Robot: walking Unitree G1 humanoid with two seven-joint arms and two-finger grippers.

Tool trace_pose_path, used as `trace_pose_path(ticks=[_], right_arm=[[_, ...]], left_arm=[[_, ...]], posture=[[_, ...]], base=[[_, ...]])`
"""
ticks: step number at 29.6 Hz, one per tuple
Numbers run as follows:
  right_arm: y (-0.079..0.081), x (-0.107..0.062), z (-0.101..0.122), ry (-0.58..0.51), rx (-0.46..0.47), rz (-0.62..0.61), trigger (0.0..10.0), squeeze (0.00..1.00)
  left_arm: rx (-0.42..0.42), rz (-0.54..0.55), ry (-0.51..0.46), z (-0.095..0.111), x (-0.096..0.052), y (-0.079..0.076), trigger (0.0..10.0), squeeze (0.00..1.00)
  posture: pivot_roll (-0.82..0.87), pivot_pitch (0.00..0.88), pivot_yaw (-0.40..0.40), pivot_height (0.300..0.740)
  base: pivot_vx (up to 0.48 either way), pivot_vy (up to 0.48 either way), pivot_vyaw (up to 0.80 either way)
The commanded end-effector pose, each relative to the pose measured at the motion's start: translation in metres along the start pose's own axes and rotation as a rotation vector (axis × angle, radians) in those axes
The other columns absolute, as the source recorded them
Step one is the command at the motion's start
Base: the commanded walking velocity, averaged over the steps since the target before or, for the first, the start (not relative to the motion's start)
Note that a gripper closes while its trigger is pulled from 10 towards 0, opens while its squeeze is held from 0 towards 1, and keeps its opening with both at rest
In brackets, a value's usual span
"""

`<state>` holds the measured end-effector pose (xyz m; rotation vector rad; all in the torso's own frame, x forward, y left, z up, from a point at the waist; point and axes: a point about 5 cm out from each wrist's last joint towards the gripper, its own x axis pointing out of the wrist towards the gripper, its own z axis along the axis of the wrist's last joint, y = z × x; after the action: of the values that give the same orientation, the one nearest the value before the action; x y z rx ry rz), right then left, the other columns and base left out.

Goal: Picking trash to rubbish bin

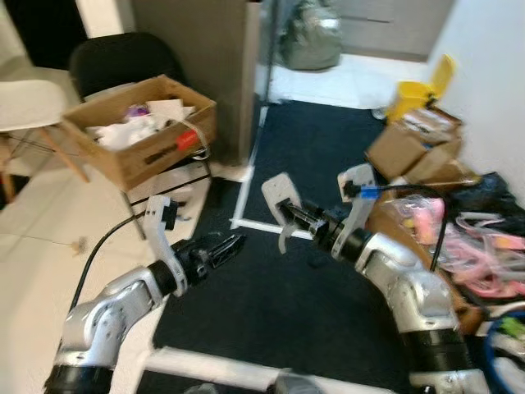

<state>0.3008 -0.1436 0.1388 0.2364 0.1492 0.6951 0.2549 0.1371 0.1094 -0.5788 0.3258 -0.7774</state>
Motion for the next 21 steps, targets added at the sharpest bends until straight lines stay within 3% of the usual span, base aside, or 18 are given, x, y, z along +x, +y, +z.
trace_pose_path(ticks=[1,10,21], right_arm=[[-0.0038,-0.0026,0.0048,-0.021,-0.008,-0.020,10.0,0.00],[-0.0046,-0.0025,0.0044,-0.019,-0.009,-0.020,10.0,0.00],[-0.0048,-0.0020,0.0034,-0.017,-0.007,-0.022,10.0,0.00]], left_arm=[[0.027,-0.012,0.004,0.0027,0.0018,-0.0024,10.0,0.00],[0.038,-0.014,0.010,0.0020,0.0023,-0.0021,10.0,0.00],[0.064,-0.003,0.017,0.0017,0.0024,-0.0002,10.0,0.00]], posture=[[-0.06,0.000,-0.024,0.740],[-0.06,0.000,-0.026,0.740],[-0.06,0.000,-0.028,0.740]], base=[[0.341,0.000,0.00],[0.351,0.000,0.00],[0.480,0.000,0.00]])
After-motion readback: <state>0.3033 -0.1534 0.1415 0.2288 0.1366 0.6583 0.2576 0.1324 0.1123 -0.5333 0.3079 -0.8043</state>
